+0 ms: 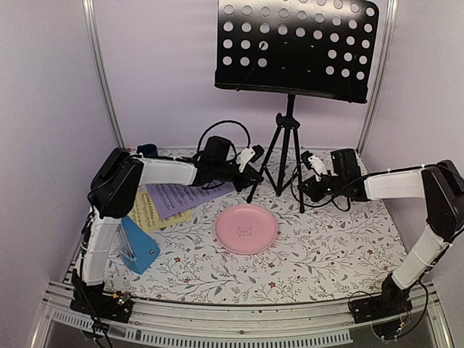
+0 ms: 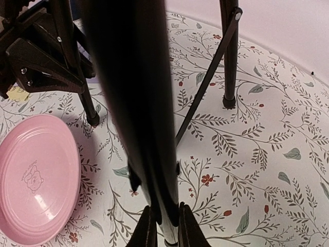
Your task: Set up the instrument practice props
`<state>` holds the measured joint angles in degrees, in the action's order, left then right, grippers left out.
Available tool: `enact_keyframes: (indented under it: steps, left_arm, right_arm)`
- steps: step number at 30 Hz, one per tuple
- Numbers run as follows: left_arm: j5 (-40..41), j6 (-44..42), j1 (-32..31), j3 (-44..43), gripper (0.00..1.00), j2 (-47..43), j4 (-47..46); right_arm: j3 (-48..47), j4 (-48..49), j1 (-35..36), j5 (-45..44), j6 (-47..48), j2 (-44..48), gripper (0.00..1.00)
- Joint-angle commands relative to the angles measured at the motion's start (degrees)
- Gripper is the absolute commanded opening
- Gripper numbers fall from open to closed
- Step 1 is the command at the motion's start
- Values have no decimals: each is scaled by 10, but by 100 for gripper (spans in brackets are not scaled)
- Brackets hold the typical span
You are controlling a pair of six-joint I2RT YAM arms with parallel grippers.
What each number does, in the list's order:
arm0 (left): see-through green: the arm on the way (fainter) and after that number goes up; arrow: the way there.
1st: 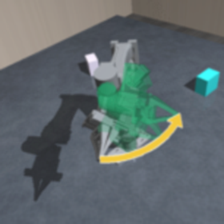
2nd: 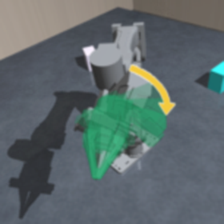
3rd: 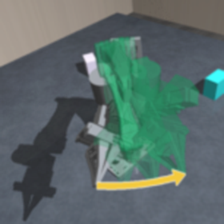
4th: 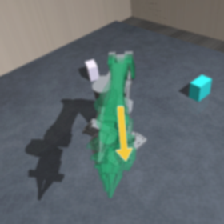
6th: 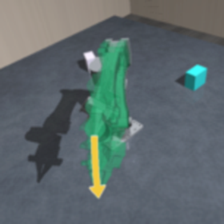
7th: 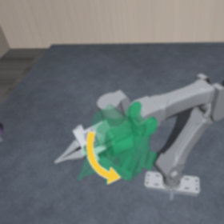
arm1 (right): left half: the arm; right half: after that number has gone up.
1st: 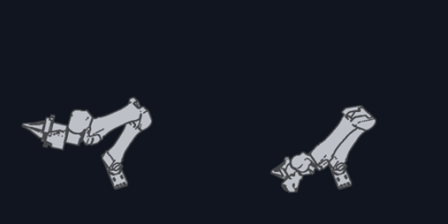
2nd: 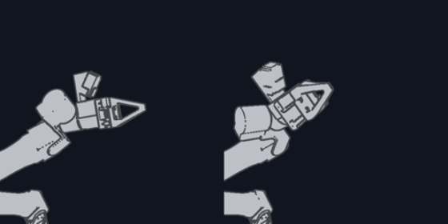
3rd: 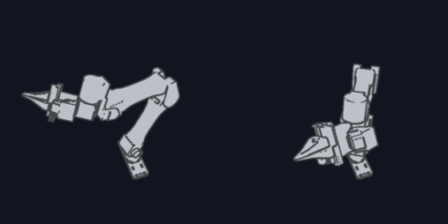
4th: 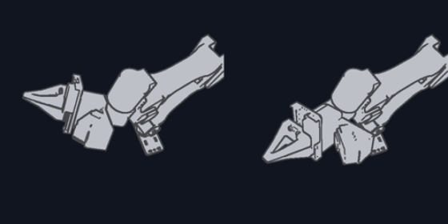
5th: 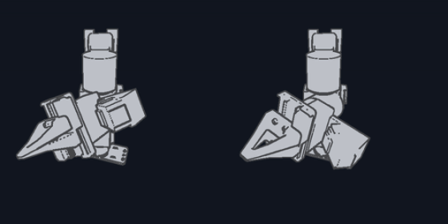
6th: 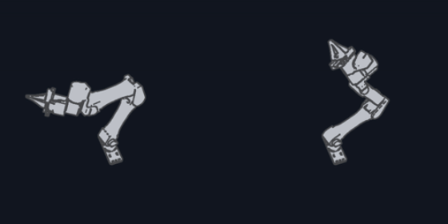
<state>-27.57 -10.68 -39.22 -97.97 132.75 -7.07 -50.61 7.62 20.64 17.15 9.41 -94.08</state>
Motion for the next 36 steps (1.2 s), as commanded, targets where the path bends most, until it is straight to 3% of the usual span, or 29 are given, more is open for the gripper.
enact_keyframes:
  steps: [1,20,30,36]
  left_arm:
    - [4,-3,11,0,0,-33,29]
    - [16,-26,47,49,0,-95,110]
    - [37,-33,56,123,0,-132,109]
    - [48,-62,79,130,0,-147,157]
  right_arm:
    - [15,-14,1,-14,-47,45,0]
    - [30,-104,19,-62,-108,109,0]
    - [43,-116,74,-82,-124,114,0]
    - [49,-145,103,-98,-141,130,0]
